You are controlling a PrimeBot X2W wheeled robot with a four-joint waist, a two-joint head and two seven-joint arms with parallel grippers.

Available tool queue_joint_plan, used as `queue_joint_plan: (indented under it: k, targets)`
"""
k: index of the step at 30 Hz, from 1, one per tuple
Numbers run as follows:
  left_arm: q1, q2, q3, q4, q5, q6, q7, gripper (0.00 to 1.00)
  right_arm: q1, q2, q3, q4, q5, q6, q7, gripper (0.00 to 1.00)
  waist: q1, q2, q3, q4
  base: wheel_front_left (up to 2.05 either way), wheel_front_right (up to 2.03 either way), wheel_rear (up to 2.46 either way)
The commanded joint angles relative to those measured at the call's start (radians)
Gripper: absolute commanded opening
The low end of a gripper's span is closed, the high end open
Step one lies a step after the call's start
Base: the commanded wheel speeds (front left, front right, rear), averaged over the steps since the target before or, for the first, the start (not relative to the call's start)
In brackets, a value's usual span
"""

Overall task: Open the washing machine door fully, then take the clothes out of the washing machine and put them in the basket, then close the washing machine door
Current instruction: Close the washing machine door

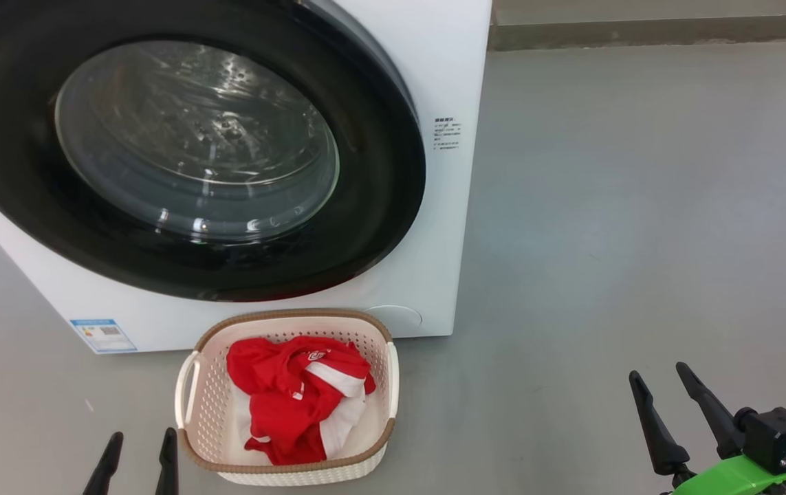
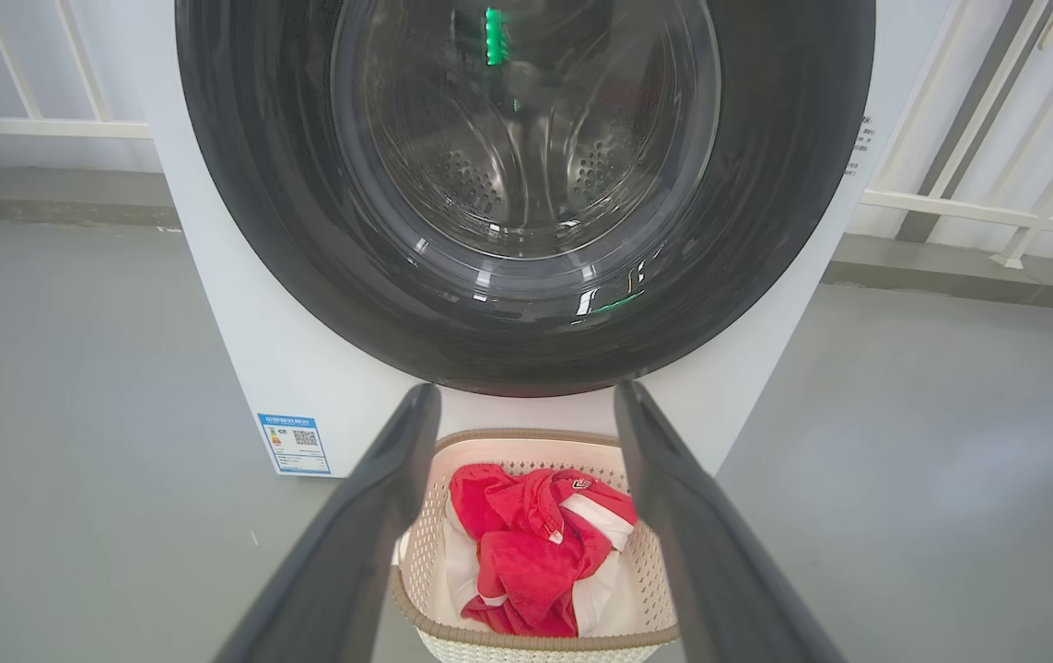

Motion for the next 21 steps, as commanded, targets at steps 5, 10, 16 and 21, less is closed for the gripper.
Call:
queue_joint_plan:
  k: [5,10,16,21]
  targets:
    - [0.008,0.025,0.045,-0.031,-0.001,-0.005,-0.012,1.00,0.017,-0.012,-0.004,-0.033,-0.014,-0.001,-0.003,1.00,0.0000,0.0000,-0.017,-0.022,0.00,0.00,0.00]
    - [0.025,0.027,0.054,-0.036,0.002,-0.005,-0.012,1.00,0.038,-0.008,-0.024,-0.041,-0.015,-0.001,-0.003,1.00,0.0000,0.0000,-0.028,-0.029,0.00,0.00,0.00]
    - [0.037,0.028,0.062,-0.036,0.005,-0.005,-0.012,1.00,0.058,-0.008,-0.031,-0.041,-0.018,-0.001,-0.003,1.00,0.0000,0.0000,-0.041,-0.034,0.00,0.00,0.00]
    - [0.051,0.014,0.068,-0.048,0.023,-0.005,-0.012,1.00,0.074,-0.010,-0.038,-0.046,-0.019,-0.001,-0.003,1.00,0.0000,0.0000,-0.048,-0.040,0.00,0.00,0.00]
